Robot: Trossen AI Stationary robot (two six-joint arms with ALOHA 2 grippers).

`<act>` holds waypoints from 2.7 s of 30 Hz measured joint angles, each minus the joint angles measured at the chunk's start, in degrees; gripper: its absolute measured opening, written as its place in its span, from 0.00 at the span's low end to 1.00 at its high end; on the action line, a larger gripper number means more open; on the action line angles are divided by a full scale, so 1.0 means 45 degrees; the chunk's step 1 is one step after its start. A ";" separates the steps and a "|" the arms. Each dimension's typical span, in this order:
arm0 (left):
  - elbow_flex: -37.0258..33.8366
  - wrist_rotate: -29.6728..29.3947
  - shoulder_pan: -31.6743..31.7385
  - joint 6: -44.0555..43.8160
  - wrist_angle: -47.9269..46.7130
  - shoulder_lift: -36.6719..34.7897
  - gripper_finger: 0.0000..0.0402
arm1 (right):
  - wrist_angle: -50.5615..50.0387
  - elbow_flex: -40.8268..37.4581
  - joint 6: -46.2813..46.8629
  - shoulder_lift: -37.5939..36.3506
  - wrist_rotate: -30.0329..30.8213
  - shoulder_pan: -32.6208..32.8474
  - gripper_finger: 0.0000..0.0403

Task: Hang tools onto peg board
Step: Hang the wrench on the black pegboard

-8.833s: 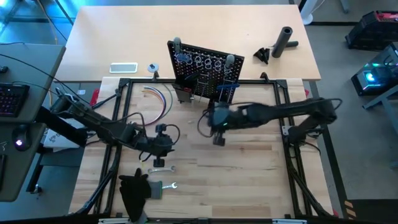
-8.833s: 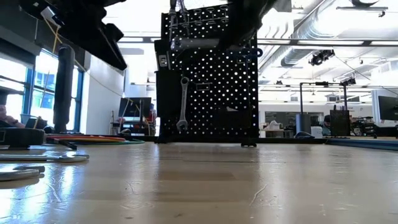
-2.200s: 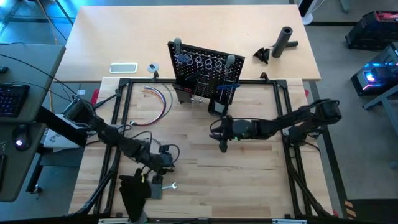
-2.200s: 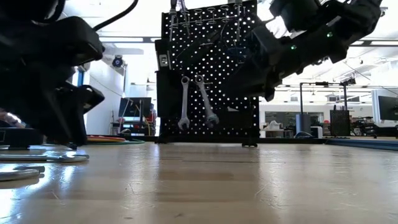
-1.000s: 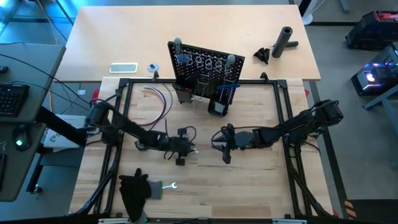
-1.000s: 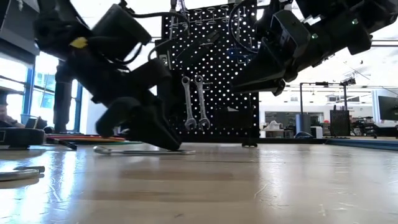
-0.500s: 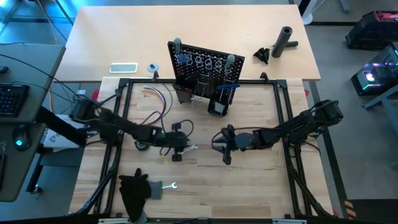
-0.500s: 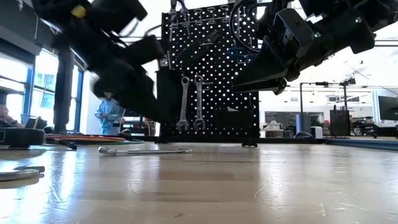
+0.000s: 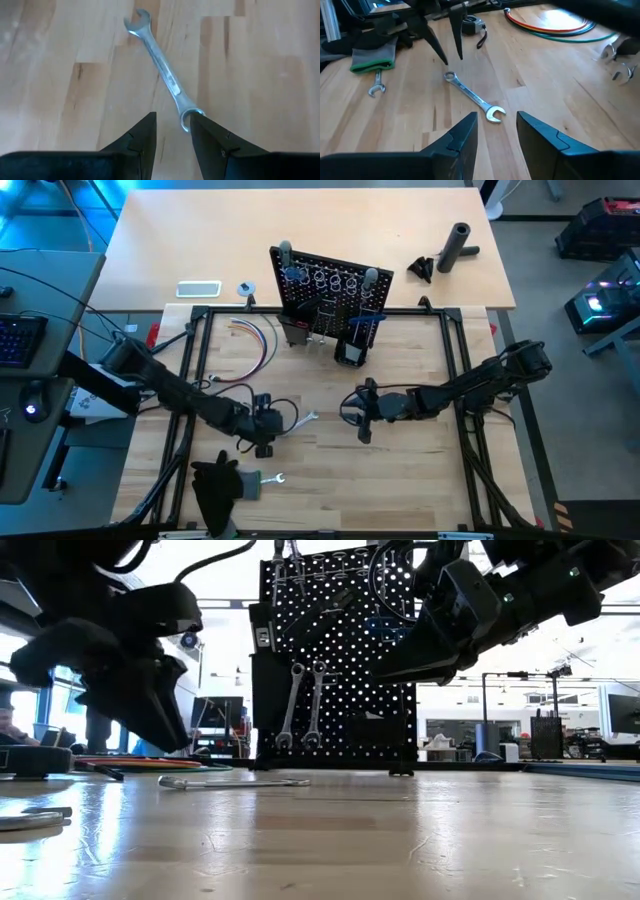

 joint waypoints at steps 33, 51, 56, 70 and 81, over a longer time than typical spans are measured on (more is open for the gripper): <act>0.0005 0.1072 0.0174 -0.0108 0.1861 0.0679 0.28 | -0.0064 0.0000 0.0247 0.0005 -0.0016 0.0126 0.32; -0.0025 0.1150 0.0174 -0.0113 0.1633 0.0959 0.28 | -0.0064 0.0000 0.0284 0.0005 -0.0016 0.0170 0.32; -0.0092 0.1051 0.0174 -0.0118 0.1649 0.0959 0.28 | -0.0059 0.0000 0.0287 0.0005 -0.0016 0.0170 0.32; -0.0019 0.1075 0.0343 -0.0787 0.2399 0.2378 0.28 | -0.0069 0.0000 0.0481 0.0010 -0.0013 0.0277 0.32; -0.0024 0.1056 0.0344 -0.0519 0.2432 0.2571 0.28 | 0.0208 0.0000 -0.0939 0.0010 -0.0272 0.0364 0.32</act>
